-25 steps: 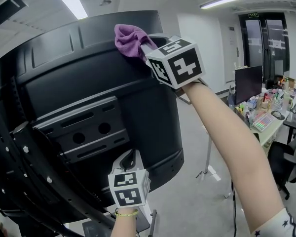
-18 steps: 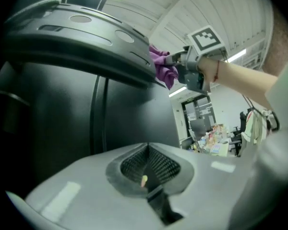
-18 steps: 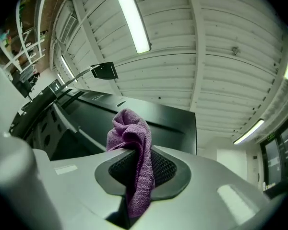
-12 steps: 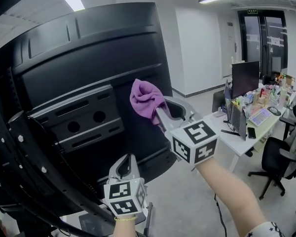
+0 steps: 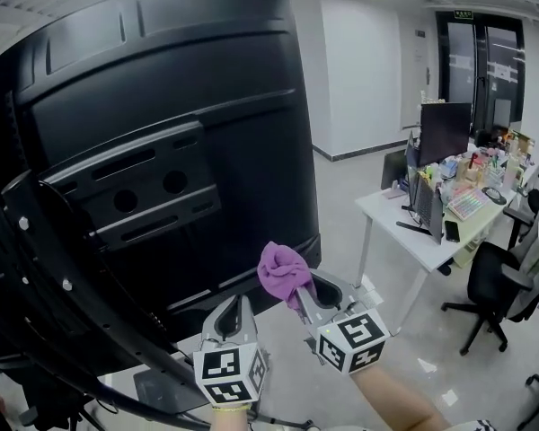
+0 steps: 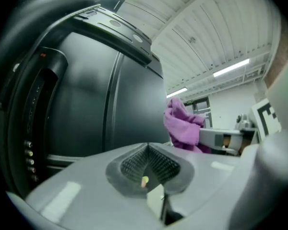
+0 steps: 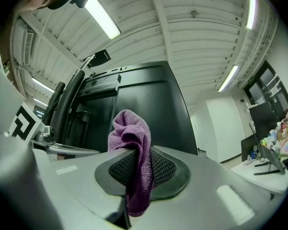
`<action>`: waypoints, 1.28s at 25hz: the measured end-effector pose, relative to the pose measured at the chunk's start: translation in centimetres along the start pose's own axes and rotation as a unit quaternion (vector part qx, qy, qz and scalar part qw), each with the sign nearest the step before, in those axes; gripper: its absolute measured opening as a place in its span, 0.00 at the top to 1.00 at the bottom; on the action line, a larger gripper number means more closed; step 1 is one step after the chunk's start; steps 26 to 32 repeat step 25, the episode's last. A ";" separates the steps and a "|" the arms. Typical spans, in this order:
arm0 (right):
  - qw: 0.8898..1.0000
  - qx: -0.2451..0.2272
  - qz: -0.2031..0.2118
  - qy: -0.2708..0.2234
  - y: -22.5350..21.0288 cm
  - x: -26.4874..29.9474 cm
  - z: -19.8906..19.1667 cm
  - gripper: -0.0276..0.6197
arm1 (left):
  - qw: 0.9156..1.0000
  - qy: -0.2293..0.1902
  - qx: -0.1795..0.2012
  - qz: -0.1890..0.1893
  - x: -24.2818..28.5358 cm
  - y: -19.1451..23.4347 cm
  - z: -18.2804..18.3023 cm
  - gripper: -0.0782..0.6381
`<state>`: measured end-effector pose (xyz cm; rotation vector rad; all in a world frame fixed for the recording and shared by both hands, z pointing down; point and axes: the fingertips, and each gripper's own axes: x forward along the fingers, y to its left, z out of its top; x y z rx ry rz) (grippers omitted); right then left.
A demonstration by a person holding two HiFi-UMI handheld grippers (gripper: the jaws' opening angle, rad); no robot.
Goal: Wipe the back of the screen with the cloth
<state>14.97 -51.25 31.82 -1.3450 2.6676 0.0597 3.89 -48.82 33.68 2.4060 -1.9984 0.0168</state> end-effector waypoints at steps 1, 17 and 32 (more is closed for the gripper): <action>1.000 0.005 0.001 0.005 0.4 -0.3 -0.7 0.88 | 1.000 0.001 0.000 0.001 -0.2 -0.1 -0.2 0.88; 1.000 -0.001 -0.007 0.012 2.5 -1.9 -1.8 0.88 | 1.000 0.016 -0.008 -0.007 -1.2 -0.2 -1.5 0.88; 1.000 -0.004 -0.006 0.013 2.7 -1.3 -1.5 0.88 | 1.000 0.016 -0.007 -0.012 -0.7 -0.4 -1.4 0.88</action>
